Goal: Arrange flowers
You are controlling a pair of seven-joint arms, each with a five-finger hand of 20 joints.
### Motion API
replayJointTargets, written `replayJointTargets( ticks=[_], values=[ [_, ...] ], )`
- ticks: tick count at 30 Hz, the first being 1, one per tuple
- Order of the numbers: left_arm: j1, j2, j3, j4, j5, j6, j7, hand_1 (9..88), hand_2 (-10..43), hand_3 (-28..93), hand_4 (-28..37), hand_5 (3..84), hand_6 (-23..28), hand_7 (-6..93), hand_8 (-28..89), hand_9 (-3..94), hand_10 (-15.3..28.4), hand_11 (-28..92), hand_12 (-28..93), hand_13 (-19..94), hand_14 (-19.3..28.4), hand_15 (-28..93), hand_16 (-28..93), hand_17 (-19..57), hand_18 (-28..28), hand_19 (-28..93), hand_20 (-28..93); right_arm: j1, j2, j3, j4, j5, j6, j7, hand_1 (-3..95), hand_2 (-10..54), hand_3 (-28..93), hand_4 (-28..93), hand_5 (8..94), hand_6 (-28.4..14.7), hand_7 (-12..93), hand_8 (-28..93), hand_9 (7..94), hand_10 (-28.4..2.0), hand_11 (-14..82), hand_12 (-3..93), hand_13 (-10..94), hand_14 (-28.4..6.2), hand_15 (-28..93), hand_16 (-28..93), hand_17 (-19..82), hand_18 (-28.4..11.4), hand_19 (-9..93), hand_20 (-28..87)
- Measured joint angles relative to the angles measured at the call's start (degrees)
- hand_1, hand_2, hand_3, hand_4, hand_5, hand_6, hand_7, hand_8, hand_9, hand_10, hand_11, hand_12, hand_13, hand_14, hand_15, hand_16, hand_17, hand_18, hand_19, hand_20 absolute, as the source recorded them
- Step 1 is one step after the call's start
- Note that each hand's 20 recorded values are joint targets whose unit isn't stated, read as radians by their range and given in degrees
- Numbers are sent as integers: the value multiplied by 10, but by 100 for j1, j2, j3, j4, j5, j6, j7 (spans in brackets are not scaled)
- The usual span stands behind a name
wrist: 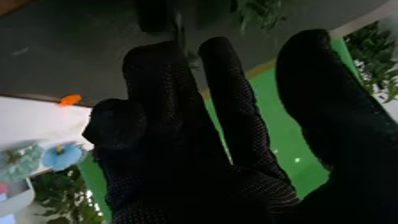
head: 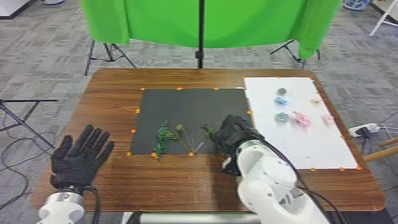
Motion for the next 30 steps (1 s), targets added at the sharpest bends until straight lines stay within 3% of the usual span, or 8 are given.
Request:
replayJointTargets(
  ticks=[3,6,9,12,19,24,30],
  values=[
    [0,0,0,0,0,-1,0,281,117,790,-283,456,103,103,-90,391,157,194,99,270,163,331,-71,-84,133,337,108,-17,16,28,-94,54,-4,-4,356,-94,793,-208,571,-44,121,-112,511,-278,251,186,483,-233,774,235,323,-283,932,511],
    [0,0,0,0,0,-3,1,281,117,789,-283,455,103,101,-89,390,156,192,98,270,164,330,-71,-84,133,337,108,-43,18,114,-217,155,-53,-37,342,-95,787,-214,430,-33,155,-122,444,-283,201,182,447,-244,744,221,310,-284,925,481],
    [-1,0,1,1,0,-10,6,280,116,790,-283,454,102,100,-88,389,156,192,98,270,163,330,-70,-84,133,337,108,-74,21,332,-333,279,-116,-118,339,-95,799,-226,381,-75,161,-120,400,-284,203,182,419,-242,744,206,294,-284,926,484],
    [0,-3,1,1,5,-17,19,281,116,790,-283,454,102,100,-88,389,156,191,98,270,163,330,-70,-84,133,337,108,-80,66,674,-347,239,-55,-349,362,-95,829,-253,402,-94,158,-123,383,-266,207,168,383,-230,746,179,271,-273,930,500],
    [34,-10,-10,-12,18,-93,105,280,115,789,-283,452,101,100,-88,388,155,190,98,270,163,329,-70,-84,133,334,108,-12,609,1330,168,-871,789,-1399,401,-95,849,-282,440,-70,159,-133,390,-211,139,141,316,-207,570,99,233,-263,883,510],
    [38,-10,-22,-16,29,-124,135,280,114,789,-283,451,100,100,-87,388,155,189,99,270,163,329,-70,-83,133,333,108,84,961,1550,467,-940,631,-1254,427,-95,850,-282,460,-64,165,-136,415,-203,147,141,332,-197,541,101,237,-262,876,509],
    [48,-10,-26,-32,31,-124,141,280,115,788,-283,451,100,101,-87,388,156,190,99,270,163,329,-69,-83,133,332,109,88,997,1639,652,-1111,446,-1143,471,-95,859,-283,479,-45,170,-142,453,-168,156,136,369,-178,570,123,254,-260,891,513]
  ],
)
